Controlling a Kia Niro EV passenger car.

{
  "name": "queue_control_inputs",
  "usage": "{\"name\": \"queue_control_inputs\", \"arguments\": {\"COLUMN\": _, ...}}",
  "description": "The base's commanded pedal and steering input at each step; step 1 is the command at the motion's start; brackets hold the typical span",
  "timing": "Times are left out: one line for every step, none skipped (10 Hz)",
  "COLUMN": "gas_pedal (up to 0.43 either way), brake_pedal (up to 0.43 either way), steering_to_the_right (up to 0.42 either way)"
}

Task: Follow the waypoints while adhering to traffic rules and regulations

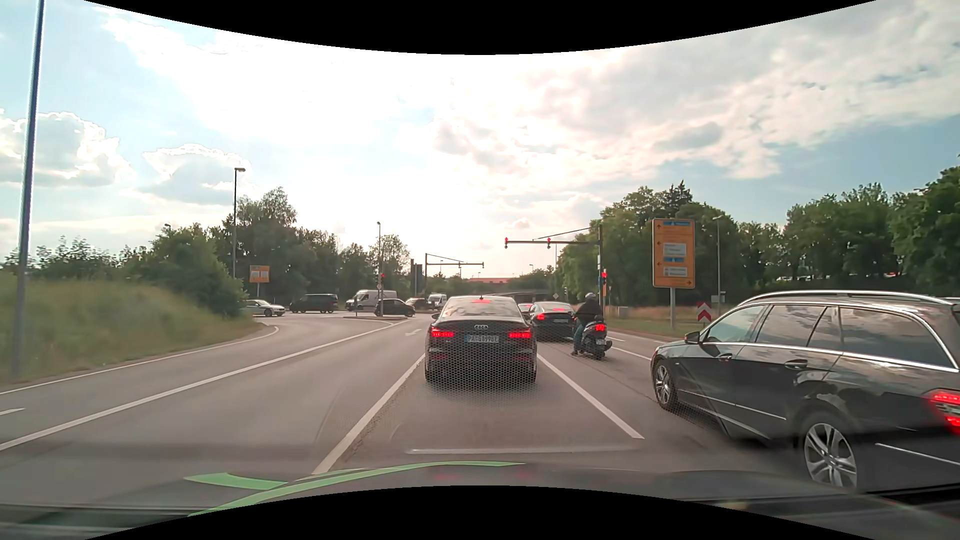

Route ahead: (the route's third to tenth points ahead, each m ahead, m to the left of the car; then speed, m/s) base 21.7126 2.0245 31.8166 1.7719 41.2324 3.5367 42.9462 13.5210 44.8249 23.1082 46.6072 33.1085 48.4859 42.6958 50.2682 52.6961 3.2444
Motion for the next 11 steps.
{"name": "queue_control_inputs", "arguments": {"gas_pedal": 0.000, "brake_pedal": 0.305, "steering_to_the_right": 0.002}}
{"name": "queue_control_inputs", "arguments": {"gas_pedal": 0.000, "brake_pedal": 0.305, "steering_to_the_right": 0.002}}
{"name": "queue_control_inputs", "arguments": {"gas_pedal": 0.000, "brake_pedal": 0.305, "steering_to_the_right": 0.001}}
{"name": "queue_control_inputs", "arguments": {"gas_pedal": 0.000, "brake_pedal": 0.305, "steering_to_the_right": -0.001}}
{"name": "queue_control_inputs", "arguments": {"gas_pedal": 0.000, "brake_pedal": 0.299, "steering_to_the_right": -0.001}}
{"name": "queue_control_inputs", "arguments": {"gas_pedal": 0.000, "brake_pedal": 0.293, "steering_to_the_right": 0.001}}
{"name": "queue_control_inputs", "arguments": {"gas_pedal": 0.000, "brake_pedal": 0.293, "steering_to_the_right": 0.005}}
{"name": "queue_control_inputs", "arguments": {"gas_pedal": 0.000, "brake_pedal": 0.287, "steering_to_the_right": 0.013}}
{"name": "queue_control_inputs", "arguments": {"gas_pedal": 0.000, "brake_pedal": 0.280, "steering_to_the_right": 0.013}}
{"name": "queue_control_inputs", "arguments": {"gas_pedal": 0.000, "brake_pedal": 0.274, "steering_to_the_right": 0.009}}
{"name": "queue_control_inputs", "arguments": {"gas_pedal": 0.000, "brake_pedal": 0.274, "steering_to_the_right": 0.002}}
